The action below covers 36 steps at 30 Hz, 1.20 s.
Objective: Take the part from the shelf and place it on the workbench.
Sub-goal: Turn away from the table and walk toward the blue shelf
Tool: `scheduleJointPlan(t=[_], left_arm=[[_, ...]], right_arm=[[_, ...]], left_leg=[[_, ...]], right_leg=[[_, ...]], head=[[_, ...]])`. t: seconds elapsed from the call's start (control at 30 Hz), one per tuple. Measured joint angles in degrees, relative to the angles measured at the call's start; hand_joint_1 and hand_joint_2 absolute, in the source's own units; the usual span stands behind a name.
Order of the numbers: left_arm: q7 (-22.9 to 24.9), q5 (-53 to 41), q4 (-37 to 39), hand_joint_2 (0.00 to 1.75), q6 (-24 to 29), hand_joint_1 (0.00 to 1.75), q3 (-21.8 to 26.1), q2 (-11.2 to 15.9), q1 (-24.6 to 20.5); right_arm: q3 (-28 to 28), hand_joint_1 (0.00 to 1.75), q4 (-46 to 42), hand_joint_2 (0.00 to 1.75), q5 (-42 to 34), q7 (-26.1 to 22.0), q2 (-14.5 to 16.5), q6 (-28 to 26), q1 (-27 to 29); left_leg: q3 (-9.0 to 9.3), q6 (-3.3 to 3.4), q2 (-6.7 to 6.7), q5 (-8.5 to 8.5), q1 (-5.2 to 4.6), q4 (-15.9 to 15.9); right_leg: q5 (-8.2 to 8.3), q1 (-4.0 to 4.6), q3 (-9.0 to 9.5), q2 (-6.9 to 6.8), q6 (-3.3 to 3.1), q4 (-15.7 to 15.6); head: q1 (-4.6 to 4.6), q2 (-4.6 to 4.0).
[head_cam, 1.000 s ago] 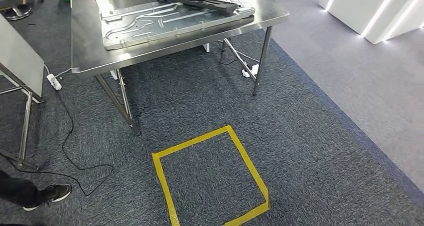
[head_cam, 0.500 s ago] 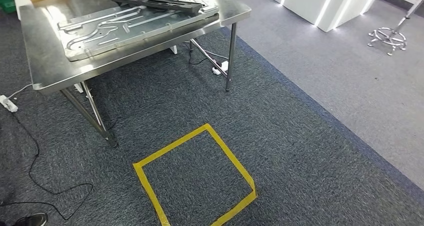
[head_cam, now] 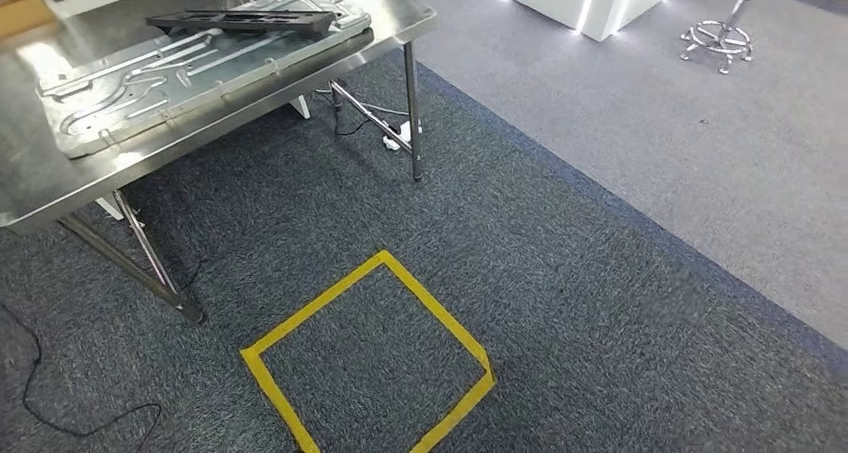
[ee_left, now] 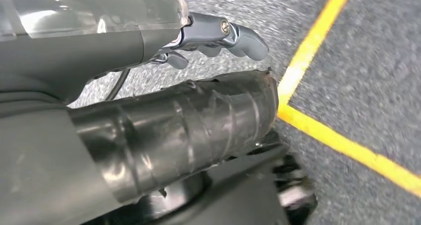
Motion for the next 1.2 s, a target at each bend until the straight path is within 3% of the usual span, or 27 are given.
scheduleJointPlan(t=[0.03, 0.07, 0.1, 0.13, 0.17, 0.23, 0.3, 0.37, 0.43, 0.5, 0.57, 0.6, 0.63, 0.67, 0.73, 0.8, 0.87, 0.93, 0.97, 1.03, 1.1, 1.13, 1.2], left_arm=[[0.01, 0.0, -0.01, 0.0, 0.0, 0.0, 0.03, 0.01, 0.1], [0.01, 0.0, -0.01, 0.0, 0.0, 0.0, 0.07, 0.01, 0.22], [0.02, 0.01, -0.01, 0.0, 0.0, 0.0, 0.11, 0.01, 0.31], [0.02, 0.01, -0.01, 0.0, 0.01, 0.0, 0.17, 0.02, 0.37], [0.02, 0.02, 0.0, 0.0, 0.02, 0.0, 0.23, 0.03, 0.4], [0.01, 0.04, -0.01, 0.0, 0.04, 0.0, 0.35, 0.07, 0.46], [0.02, 0.04, -0.01, 0.0, 0.04, 0.0, 0.44, 0.11, 0.32], [0.05, 0.03, -0.02, 0.0, 0.04, 0.0, 0.49, 0.12, 0.07], [0.05, 0.03, -0.02, 0.0, 0.04, 0.0, 0.52, 0.13, 0.07], [0.05, 0.02, -0.02, 0.0, 0.04, 0.0, 0.56, 0.13, 0.23], [0.07, 0.01, -0.02, 0.0, 0.04, 0.0, 0.62, 0.13, 0.41], [0.07, -0.02, -0.02, 0.0, 0.04, 0.0, 0.64, 0.14, 0.44], [0.05, -0.06, -0.02, 0.0, 0.03, 0.0, 0.66, 0.14, 0.41], [0.02, -0.1, -0.02, 0.0, 0.01, 0.0, 0.67, 0.14, 0.37], [-0.12, -0.16, -0.02, 0.0, -0.03, 0.0, 0.67, 0.13, 0.32], [-0.34, -0.22, -0.02, 0.0, -0.08, 0.0, 0.67, 0.14, 0.28], [-0.51, -0.28, -0.02, 0.0, -0.15, 0.0, 0.67, 0.15, 0.06], [-0.6, -0.31, -0.02, 0.0, -0.19, 0.0, 0.67, 0.16, -0.13], [-0.63, -0.32, -0.01, 0.0, -0.21, 0.0, 0.67, 0.16, -0.11], [-0.68, -0.32, -0.01, 0.0, -0.25, 0.0, 0.67, 0.17, 0.06], [-0.69, -0.32, -0.01, 0.0, -0.28, 0.0, 0.67, 0.17, 0.26], [-0.69, -0.32, -0.01, 0.0, -0.3, 0.0, 0.67, 0.17, 0.34], [-0.71, -0.32, -0.01, 0.0, -0.31, 0.0, 0.67, 0.2, 0.37]], right_arm=[[0.0, 0.0, 0.0, 0.0, 0.09, 0.0, 0.05, 0.0, -0.05], [0.0, 0.0, 0.0, 0.0, 0.14, 0.0, 0.08, 0.01, -0.06], [0.0, 0.0, 0.01, 0.0, 0.15, 0.0, 0.1, 0.02, -0.03], [0.0, 0.0, 0.01, 0.0, 0.16, 0.01, 0.11, 0.04, 0.0], [0.0, 0.0, 0.02, 0.0, 0.17, 0.01, 0.14, 0.05, 0.03], [0.0, 0.0, 0.03, 0.0, 0.21, 0.02, 0.3, 0.13, -0.01], [0.0, 0.0, 0.06, 0.0, 0.31, 0.03, 0.42, 0.34, -0.07], [0.0, 0.0, 0.11, 0.0, 0.42, 0.04, 0.45, 0.54, 0.09], [0.0, 0.0, 0.16, 0.0, 0.45, 0.05, 0.47, 0.6, 0.24], [0.0, 0.0, 0.17, 0.0, 0.45, 0.06, 0.47, 0.61, 0.13], [0.0, 0.0, 0.17, 0.0, 0.45, 0.07, 0.47, 0.66, 0.04], [0.0, 0.0, 0.17, 0.0, 0.46, 0.07, 0.47, 0.7, 0.07], [0.0, 0.0, 0.17, 0.0, 0.46, 0.08, 0.47, 0.74, 0.13], [0.0, 0.0, 0.17, 0.0, 0.48, 0.09, 0.47, 0.78, 0.19], [0.01, 0.0, 0.17, 0.0, 0.55, 0.11, 0.47, 0.82, 0.15], [0.01, 0.0, 0.17, 0.0, 0.65, 0.14, 0.46, 0.85, 0.04], [0.01, 0.0, 0.17, 0.0, 0.73, 0.22, 0.45, 0.86, 0.11], [0.0, 0.0, 0.17, 0.0, 0.84, 0.4, 0.43, 0.85, 0.17], [0.0, 0.0, 0.17, 0.0, 0.89, 0.5, 0.42, 0.85, 0.11], [0.01, 0.0, 0.17, 0.0, 0.97, 0.61, 0.41, 0.86, -0.05], [0.02, 0.0, 0.17, 0.0, 1.05, 0.61, 0.4, 0.87, -0.09], [0.01, 0.0, 0.17, 0.0, 1.09, 0.61, 0.4, 0.88, -0.07], [0.01, 0.0, 0.17, 0.0, 1.13, 0.61, 0.4, 0.9, -0.04]], left_leg=[[-2.1, -0.17, -1.7, -2.31, 0.15, 4.57], [-3.74, -0.17, -2.13, -3.34, 0.17, 7.9], [-4.55, -0.09, -2.31, -3.17, 0.17, 9.32], [-4.32, 0.06, -2.49, -1.76, 0.17, 8.44], [-3.1, 0.28, -2.9, 0.53, 0.17, 5.43], [0.1, 0.81, -5.59, 4.48, 0.24, -2.47], [1.55, 1.19, -7.61, 5.5, 0.16, -6.38], [1.7, 1.66, -6.86, 5.63, 0.1, -6.96], [1.99, 2.47, -5.43, 6.24, 0.23, -7.82], [2.13, 3.1, -3.67, 6.53, 0.15, -8.35], [2.05, 3.3, -1.86, 6.41, -0.07, -8.33], [2.03, 3.29, -1.0, 6.31, -0.13, -8.27], [2.05, 3.21, -0.22, 6.18, -0.15, -8.19], [2.14, 3.07, 0.48, 5.99, -0.14, -8.09], [2.41, 2.58, 1.71, 5.46, -0.29, -7.77], [2.63, 2.0, 2.65, 4.99, -0.55, -7.56], [3.0, 1.46, 3.52, 4.79, -0.63, -7.61], [2.96, 0.9, 2.57, 3.72, -0.35, -6.59], [2.12, 0.66, 1.28, 2.34, -0.17, -4.58], [-1.19, 0.38, -1.4, -1.31, 0.09, 2.42], [-4.26, 0.22, -2.18, -3.21, 0.19, 8.37], [-4.82, 0.21, -2.27, -2.64, 0.22, 9.0], [-3.34, 0.31, -2.88, 1.32, 0.36, 4.59]], right_leg=[[0.1, 0.02, -0.07, 0.86, -0.23, -0.05], [0.12, 0.11, -0.11, 1.64, -0.29, -0.05], [0.13, 0.19, -0.1, 2.44, -0.31, -0.03], [0.15, 0.24, -0.02, 3.27, -0.32, 0.0], [0.15, 0.25, 0.1, 4.07, -0.31, 0.03], [0.17, 0.25, 0.1, 5.54, -0.09, 0.22], [0.4, 0.11, -0.37, 6.81, 0.57, 0.34], [0.78, -0.09, -0.84, 7.84, 1.44, 0.18], [-0.06, 0.04, -1.63, 5.86, 1.87, 1.37], [-3.29, 0.19, -4.23, 2.46, 2.05, 6.77], [-6.38, 0.0, -7.51, 1.32, 2.38, 13.74], [-6.66, -0.14, -8.19, 1.15, 2.55, 15.41], [-5.8, -0.26, -7.68, 0.93, 2.68, 14.8], [-4.16, -0.36, -6.05, 0.53, 2.74, 12.07], [-1.15, -0.21, -1.64, -1.7, 2.51, 4.26], [-0.44, 0.23, 0.41, -3.15, 1.91, 0.38], [-0.5, 0.45, 0.36, -2.33, 1.28, 0.16], [-0.22, 0.25, 0.54, -1.24, 0.6, -0.28], [-0.05, 0.08, 0.65, -0.66, 0.27, -0.52], [0.11, 0.06, 0.6, 0.57, -0.11, -0.64], [0.13, 0.16, 0.51, 1.89, -0.19, -0.53], [0.11, 0.18, 0.49, 2.65, -0.18, -0.41], [0.04, 0.14, 0.48, 4.29, -0.09, -0.14]], head=[[-0.03, 0.0], [-0.02, 0.0], [-0.02, 0.0], [-0.02, 0.0], [-0.02, 0.0], [-0.01, 0.0], [-0.02, 0.0], [-0.02, 0.0], [0.09, 0.0], [0.23, 0.0], [0.29, 0.0], [0.3, 0.0], [0.29, 0.0], [0.3, 0.0], [0.3, 0.0], [0.26, 0.0], [0.21, 0.0], [0.21, 0.0], [0.2, 0.0], [0.17, 0.0], [0.17, 0.0], [0.16, 0.0], [0.16, 0.0]])
